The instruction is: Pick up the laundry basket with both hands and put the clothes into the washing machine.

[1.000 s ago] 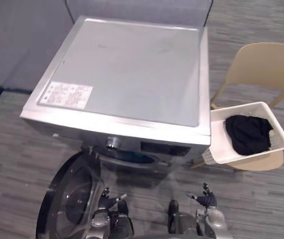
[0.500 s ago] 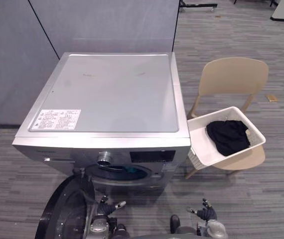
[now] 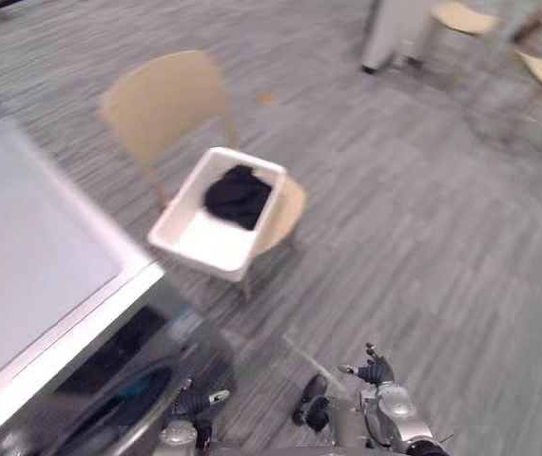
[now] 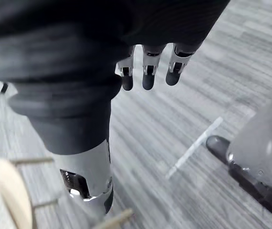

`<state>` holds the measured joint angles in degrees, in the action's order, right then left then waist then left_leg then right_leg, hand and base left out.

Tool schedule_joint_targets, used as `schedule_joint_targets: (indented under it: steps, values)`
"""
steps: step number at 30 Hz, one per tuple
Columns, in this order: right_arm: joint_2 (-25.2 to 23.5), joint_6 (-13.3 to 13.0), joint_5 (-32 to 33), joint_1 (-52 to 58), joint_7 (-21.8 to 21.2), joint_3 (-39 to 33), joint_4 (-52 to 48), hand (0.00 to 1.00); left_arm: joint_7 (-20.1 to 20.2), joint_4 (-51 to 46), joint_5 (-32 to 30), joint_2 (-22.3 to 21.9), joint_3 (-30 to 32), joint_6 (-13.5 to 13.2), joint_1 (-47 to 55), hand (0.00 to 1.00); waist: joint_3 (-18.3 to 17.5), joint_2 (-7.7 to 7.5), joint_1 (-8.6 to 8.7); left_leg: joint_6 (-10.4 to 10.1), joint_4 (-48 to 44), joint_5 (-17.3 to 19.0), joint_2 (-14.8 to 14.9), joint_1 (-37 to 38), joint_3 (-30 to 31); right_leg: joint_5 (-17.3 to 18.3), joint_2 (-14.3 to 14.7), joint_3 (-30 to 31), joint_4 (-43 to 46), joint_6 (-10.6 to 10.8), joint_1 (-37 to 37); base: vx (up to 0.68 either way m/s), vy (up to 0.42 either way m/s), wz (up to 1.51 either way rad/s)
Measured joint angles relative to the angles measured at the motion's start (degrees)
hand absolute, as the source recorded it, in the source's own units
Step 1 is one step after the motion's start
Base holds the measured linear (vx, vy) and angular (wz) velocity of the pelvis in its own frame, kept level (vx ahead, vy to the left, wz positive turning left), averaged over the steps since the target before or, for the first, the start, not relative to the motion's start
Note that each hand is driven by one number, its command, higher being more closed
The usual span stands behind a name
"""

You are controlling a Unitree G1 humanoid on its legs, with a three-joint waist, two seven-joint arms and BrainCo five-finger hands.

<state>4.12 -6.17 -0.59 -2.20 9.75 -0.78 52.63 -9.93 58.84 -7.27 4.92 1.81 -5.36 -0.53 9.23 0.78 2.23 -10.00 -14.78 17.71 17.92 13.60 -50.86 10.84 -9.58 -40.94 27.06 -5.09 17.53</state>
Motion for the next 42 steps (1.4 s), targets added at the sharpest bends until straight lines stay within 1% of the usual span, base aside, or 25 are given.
schedule_joint_targets:
  steps: [2, 3, 4, 5, 6, 7, 8, 11, 13, 14, 15, 16, 18, 19, 21, 22, 24, 29, 32, 34, 35, 36, 38, 40, 42]
  values:
    - [-0.02, 0.07, 0.02, 0.99, -0.07, 0.03, 0.00, 0.00, 0.01, 1.04, -0.05, -0.29, 0.49, 0.21, -1.35, 0.00, 0.28, -0.69, 0.35, -1.35, -5.55, 0.48, 2.14, 1.46, -1.85, 2.92, 1.89, 3.62, 4.22, -0.04, 1.83, 0.25, -0.165, -1.43]
    - [0.12, 0.09, 0.04, 1.67, -0.19, 0.06, 0.05, 0.00, 0.02, 1.05, -0.04, -1.31, 1.19, 0.13, -1.02, 0.00, 0.30, 0.36, -0.12, -0.01, -16.35, -0.33, 7.47, 0.66, -1.14, 3.26, 5.53, 6.40, 3.24, -0.45, 1.18, 0.33, -0.203, -1.57]
    - [0.18, 0.12, 0.13, 1.59, -0.23, 0.06, 0.11, 0.00, 0.02, 1.03, 0.00, -1.38, 1.41, 0.12, -0.64, 0.00, 0.64, 1.06, -0.29, 2.18, -21.93, -1.58, 10.12, 0.34, -0.56, 3.16, 7.31, 7.67, 2.26, -0.77, 0.32, 0.38, -0.201, -1.87]
    - [-0.09, 0.09, 0.75, 1.26, -0.28, 0.38, 0.08, 0.00, 0.13, 1.04, 0.03, -2.41, 2.52, 0.14, 0.57, 0.00, 1.58, 2.67, -0.34, 11.61, -36.13, -5.08, 15.75, -3.18, 4.93, 2.52, 12.27, 11.61, -1.69, -2.95, -2.70, 0.30, -0.132, -1.60]
    - [-0.33, 0.09, 1.13, 1.03, -0.28, 0.73, 0.09, 0.00, 0.18, 0.99, 0.05, -3.04, 2.92, 0.14, 1.05, 0.00, 1.85, 2.95, -0.43, 11.68, -41.10, -4.07, 15.31, -6.62, 10.34, 2.03, 13.80, 13.85, -3.30, -3.65, -3.91, 0.38, -0.100, -2.09]
    - [-0.25, 0.08, 1.92, 0.50, -0.38, 1.08, 0.80, 0.00, 0.54, -0.37, 0.47, -3.45, 3.24, -0.07, 1.83, 0.00, 2.46, 2.58, -0.94, 8.08, -47.69, -2.02, 8.61, -15.61, 24.26, 1.19, 15.18, 18.53, -6.37, -4.24, -6.90, 0.35, -0.007, -1.71]
    - [-0.21, 0.08, 2.26, 0.37, -0.75, 1.09, 1.78, 0.00, 0.79, -1.13, 1.22, -3.13, 3.36, -0.32, 1.83, 0.00, 3.20, 2.29, -1.72, 6.85, -48.55, -1.11, 4.14, -19.43, 29.79, 0.68, 15.57, 21.28, -8.65, -3.74, -10.05, 0.36, 0.032, -1.61]
    - [-0.73, 0.10, 2.32, 0.72, -1.29, 1.16, 2.89, 0.00, 0.85, -3.74, 3.33, -2.84, 3.36, -1.48, 2.32, 0.00, 4.05, 1.44, -3.45, 7.36, -41.81, -0.59, -1.64, -26.88, 33.49, -1.01, 15.61, 26.54, -14.24, -0.90, -17.25, 0.31, 0.091, -0.94]
    - [-0.78, 0.02, 2.38, -0.65, -1.40, 1.01, 2.78, 0.00, 0.98, -4.95, 4.36, -3.12, 3.31, -1.78, 2.30, 0.00, 4.41, 1.84, -3.81, 7.38, -28.45, -0.84, -5.04, -31.26, 33.87, -1.56, 15.11, 29.56, -18.01, 0.61, -20.48, 0.31, 0.150, -0.60]
    - [-0.76, -0.08, 2.41, -1.70, -1.41, 0.77, 2.74, 0.00, 0.99, -5.08, 4.41, -3.59, 3.31, -1.99, 2.12, 0.00, 4.64, 2.01, -3.96, 5.47, -15.24, -2.32, -7.99, -32.51, 35.70, -1.39, 14.12, 31.07, -19.93, 2.02, -22.03, 0.44, 0.257, -0.61]
    - [-0.70, -0.14, 2.43, -2.13, -1.31, 0.76, 2.76, 0.00, 0.98, -5.27, 4.45, -3.90, 3.12, -2.16, 1.96, 0.00, 4.77, 1.29, -4.81, 6.36, -6.77, -10.54, -11.11, -31.18, 36.75, -1.54, 12.59, 32.65, -22.17, 3.70, -23.54, 0.37, 0.217, -0.64]
    - [-0.71, -0.15, 2.42, -2.21, -1.21, 0.85, 2.70, 0.00, 0.90, -5.24, 4.43, -3.92, 2.79, -2.25, 2.02, 0.00, 4.51, 0.83, -5.33, 7.28, -4.29, -13.61, -12.40, -29.88, 36.75, -1.65, 11.74, 33.52, -23.26, 4.62, -24.43, 0.44, 0.236, -0.43]
    - [-1.69, -0.26, 2.32, -3.08, -1.19, 0.73, 2.12, 0.00, 1.09, -5.28, 4.40, -3.22, 2.73, -2.30, 1.42, 0.00, 4.79, 0.01, -4.62, 13.99, -7.59, -11.56, -14.10, -29.99, 36.31, -1.83, 9.32, 33.35, -23.83, 6.98, -26.02, 0.57, 0.275, -0.15]
    - [-2.04, -0.26, 2.26, -2.99, -1.18, 0.81, 2.11, 0.00, 1.02, -5.33, 4.40, -3.23, 3.03, -2.37, 1.42, 0.00, 4.84, -0.10, -4.83, 14.00, -9.70, -10.40, -13.92, -30.19, 36.27, -1.73, 9.05, 33.38, -22.43, 7.48, -26.16, 0.50, 0.247, -0.10]
    - [-2.70, -0.25, 2.09, -1.83, -1.28, 0.42, 2.15, 0.00, 1.02, -4.19, 4.32, -2.98, 2.65, -2.31, 1.77, 0.00, 4.81, -0.16, -4.51, 14.55, -8.61, -4.97, -15.39, -24.08, 36.54, 1.22, 6.06, 32.71, -0.82, 11.56, -21.08, 0.48, 0.251, -0.07]
    - [-2.82, -0.26, 2.08, -1.94, -1.31, 0.42, 2.09, 0.00, 1.04, -3.76, 4.32, -2.99, 2.30, -2.17, 1.63, 0.00, 4.81, -0.77, -4.27, 14.99, -7.69, -4.57, -16.56, -22.12, 36.58, 0.77, 4.19, 32.43, 7.77, 11.24, -18.11, 0.58, 0.283, 0.18]
    - [-2.29, -0.13, 2.07, -0.74, -1.72, 0.64, 2.17, 0.00, 0.92, -3.34, 4.35, -2.30, 1.48, -1.39, 1.67, 0.00, 5.14, -2.49, -3.42, 17.82, -4.47, -2.62, -21.46, -14.59, 38.99, 1.02, -2.20, 30.17, 33.17, 6.31, -8.82, 0.51, 0.176, 0.60]
    - [-1.98, -0.26, 2.09, -0.71, -2.30, 0.85, 1.50, 0.00, 0.83, -2.73, 4.38, -2.69, 1.10, -1.09, 1.57, 0.00, 6.27, -0.22, -3.27, 17.86, -1.39, -2.60, -22.14, -5.56, 49.00, 5.50, 1.04, 28.26, 25.25, 7.12, -1.19, 0.46, 0.053, 0.91]
    - [-2.65, -0.36, 2.24, 0.76, -2.18, -0.51, -3.22, 0.00, 0.71, -2.82, 4.37, -4.41, 1.17, -1.06, 0.04, 0.00, 6.18, -0.31, -2.98, 17.62, -4.33, -2.37, -22.04, -6.63, 59.95, 4.12, 8.20, 41.20, 8.72, 8.37, 3.43, 0.46, -0.128, 1.66]
    - [-3.18, -0.37, 2.39, 3.00, -1.79, -1.63, -6.39, 0.00, 0.68, -3.19, 4.34, -7.29, 1.22, -1.06, -1.47, 0.00, 6.04, 0.20, -2.89, 11.37, -11.29, 1.30, -22.44, -8.85, 68.40, -4.01, 7.96, 49.56, -4.84, 9.95, 2.50, 0.48, -0.261, 2.66]
    - [-3.52, -0.40, 2.41, 4.33, -1.36, -1.56, -7.25, 0.00, 0.73, -3.47, 4.34, -7.62, 1.31, -1.06, -1.50, 0.00, 5.66, -0.91, -3.28, 8.65, -14.25, 3.76, -22.82, -9.04, 68.50, -11.52, 5.01, 47.33, -7.18, 12.04, 1.20, 0.45, -0.331, 2.27]
    - [-2.70, -0.21, 2.41, 3.98, -1.13, -1.61, -6.80, 0.00, 0.64, -3.32, 4.36, -8.56, 1.19, -0.76, -1.67, 0.00, 5.95, 1.35, -3.43, 6.91, -16.61, 5.38, -20.97, -9.26, 68.00, -9.57, 5.61, 43.57, -4.01, 10.58, 1.09, 0.34, -0.298, 1.79]
    - [-2.73, -0.15, 2.37, 2.11, -0.59, -1.54, -8.71, 0.00, 0.23, -4.88, 4.31, -8.88, 2.77, -0.62, -1.99, 0.00, 5.17, 2.64, -5.06, 3.03, -20.90, 3.85, -15.61, -14.70, 60.75, -7.83, 4.43, 37.09, -3.11, 7.48, -0.72, 0.38, -0.360, 1.71]
    - [-2.62, -0.76, 2.37, 1.37, 0.07, -1.60, -9.97, 0.00, -0.19, -6.73, 4.32, -8.94, 2.79, -0.78, -2.02, 0.00, 5.11, 2.58, -5.00, 3.46, -18.41, 3.61, -11.99, -17.14, 52.96, -7.28, 1.59, 29.68, -5.12, 6.73, -4.79, 0.23, -0.260, 2.01]
    - [-2.03, -1.69, 2.40, 1.37, 0.10, -1.53, -8.48, 0.00, -0.47, -7.29, 4.33, -8.46, 2.05, -0.93, -1.13, 0.00, 3.15, 2.53, -5.22, 5.28, -11.33, -1.24, -8.68, -19.74, 43.25, -7.21, -0.44, 19.41, -9.53, 6.78, -10.40, 0.12, -0.115, 2.19]
